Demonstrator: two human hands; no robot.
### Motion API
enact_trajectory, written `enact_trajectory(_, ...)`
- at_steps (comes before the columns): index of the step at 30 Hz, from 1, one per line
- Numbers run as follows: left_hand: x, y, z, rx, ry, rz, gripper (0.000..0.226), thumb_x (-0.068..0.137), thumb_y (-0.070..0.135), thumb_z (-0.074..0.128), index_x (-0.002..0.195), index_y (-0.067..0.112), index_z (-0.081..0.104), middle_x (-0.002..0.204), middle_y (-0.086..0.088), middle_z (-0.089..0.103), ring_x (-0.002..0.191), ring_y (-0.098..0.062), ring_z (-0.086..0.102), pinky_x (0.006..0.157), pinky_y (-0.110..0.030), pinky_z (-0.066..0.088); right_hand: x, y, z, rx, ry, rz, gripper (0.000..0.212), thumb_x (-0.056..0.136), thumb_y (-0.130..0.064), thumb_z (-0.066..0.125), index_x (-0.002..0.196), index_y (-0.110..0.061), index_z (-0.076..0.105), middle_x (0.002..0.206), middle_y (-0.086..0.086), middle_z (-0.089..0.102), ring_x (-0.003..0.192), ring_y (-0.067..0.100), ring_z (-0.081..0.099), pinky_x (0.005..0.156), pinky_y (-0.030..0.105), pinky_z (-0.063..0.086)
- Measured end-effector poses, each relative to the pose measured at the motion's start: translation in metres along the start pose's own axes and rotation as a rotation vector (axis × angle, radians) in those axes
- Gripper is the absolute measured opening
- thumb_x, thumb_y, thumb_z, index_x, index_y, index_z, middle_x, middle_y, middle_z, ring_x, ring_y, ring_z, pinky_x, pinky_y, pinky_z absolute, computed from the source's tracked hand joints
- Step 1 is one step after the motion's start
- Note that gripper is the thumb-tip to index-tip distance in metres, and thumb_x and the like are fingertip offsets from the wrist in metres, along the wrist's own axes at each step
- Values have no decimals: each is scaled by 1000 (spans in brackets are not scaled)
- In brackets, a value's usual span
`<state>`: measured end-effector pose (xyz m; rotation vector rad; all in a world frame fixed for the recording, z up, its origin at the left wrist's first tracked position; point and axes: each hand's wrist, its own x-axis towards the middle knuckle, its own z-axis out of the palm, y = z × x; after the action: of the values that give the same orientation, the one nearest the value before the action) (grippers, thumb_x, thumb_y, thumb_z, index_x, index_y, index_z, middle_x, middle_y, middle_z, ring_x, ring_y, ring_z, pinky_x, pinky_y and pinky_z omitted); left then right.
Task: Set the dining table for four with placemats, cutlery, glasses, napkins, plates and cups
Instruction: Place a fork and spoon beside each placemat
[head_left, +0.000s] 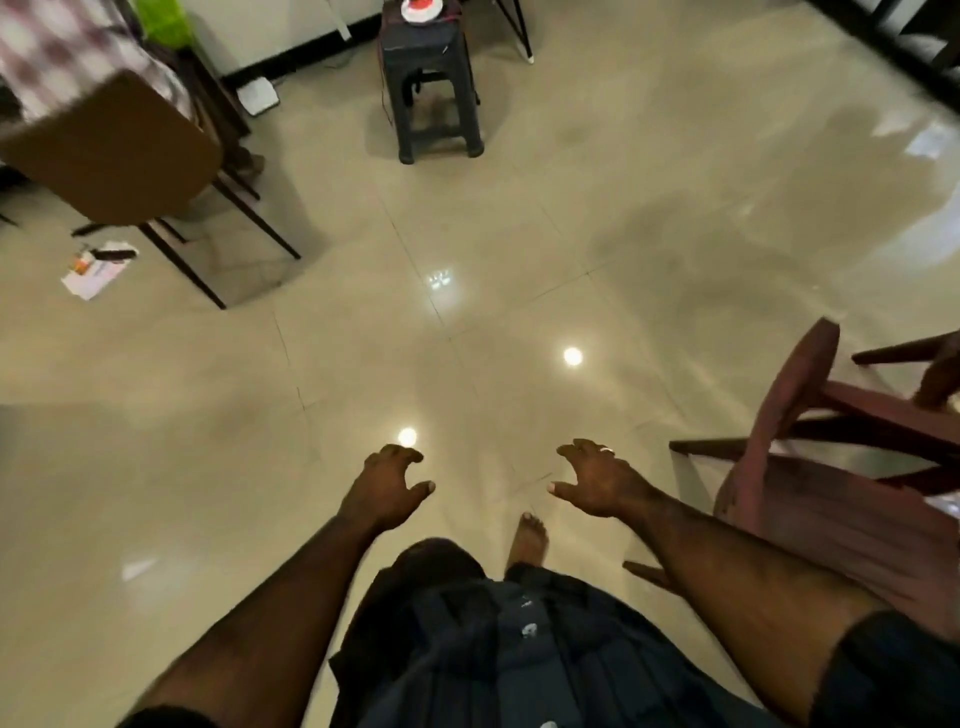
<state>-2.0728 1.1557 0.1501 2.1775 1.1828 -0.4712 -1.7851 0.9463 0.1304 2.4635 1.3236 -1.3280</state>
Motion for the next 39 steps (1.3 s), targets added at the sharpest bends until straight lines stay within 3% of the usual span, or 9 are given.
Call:
enact_trajectory(5, 113, 43, -73, -171, 32, -7, 48, 90, 47, 78, 131, 27, 64, 139, 3, 57, 132, -27, 54, 107, -45, 48, 79, 20, -145, 106, 194, 26, 77, 95, -68, 57, 158, -27, 38, 168, 4, 30, 153, 31, 31, 120, 48, 35)
enact_trajectory(8, 201, 73, -108, -99, -2, 57, 48, 90, 45, 78, 132, 26, 64, 139, 3, 58, 131, -27, 54, 107, -45, 48, 117, 47, -204, 186, 318, 93, 79, 91, -74, 53, 155, -28, 43, 165, 2, 35, 150, 30, 35, 118, 48, 38)
enact_trajectory(11, 293, 121, -137, -17, -50, 161, 50, 92, 44, 77, 136, 23, 63, 143, -1, 56, 135, -29, 49, 110, -43, 44, 148, 86, -230, 242, 339, 206, 72, 95, -66, 57, 154, -27, 44, 165, 3, 35, 148, 30, 39, 117, 46, 39)
enact_trajectory(18, 481, 315, -212, 290, -240, 513, 58, 94, 52, 71, 143, 25, 57, 150, -1, 50, 140, -27, 44, 112, -44, 43, 165, 158, -284, 456, 392, 525, 70, 96, -61, 60, 153, -24, 45, 161, 6, 39, 145, 31, 42, 114, 46, 43)
enact_trajectory(25, 601, 534, -224, 407, -268, 779, 57, 95, 49, 71, 144, 24, 57, 152, 0, 49, 143, -27, 40, 113, -44, 41, 182, 241, -300, 720, 476, 730, 71, 93, -62, 64, 150, -23, 49, 155, 7, 47, 140, 30, 48, 116, 43, 40)
enact_trajectory(29, 646, 623, -207, 523, -330, 794, 58, 94, 51, 72, 144, 24, 58, 151, 1, 50, 143, -27, 40, 113, -42, 40, 206, 322, -334, 841, 469, 767, 74, 92, -66, 62, 151, -24, 48, 157, 5, 46, 141, 28, 47, 116, 44, 42)
enact_trajectory(34, 694, 728, -207, 490, -267, 692, 55, 92, 49, 76, 139, 23, 63, 151, -3, 50, 142, -32, 39, 112, -46, 39, 208, 439, -443, 827, 493, 732, 74, 94, -64, 63, 154, -23, 45, 161, 6, 40, 146, 28, 41, 119, 41, 37)
enact_trajectory(39, 736, 838, -194, 429, -316, 674, 50, 91, 49, 78, 133, 25, 66, 145, -3, 55, 139, -31, 44, 113, -42, 37, 195, 555, -566, 826, 707, 744, 68, 95, -61, 63, 150, -22, 51, 157, 5, 45, 144, 27, 44, 118, 42, 39)
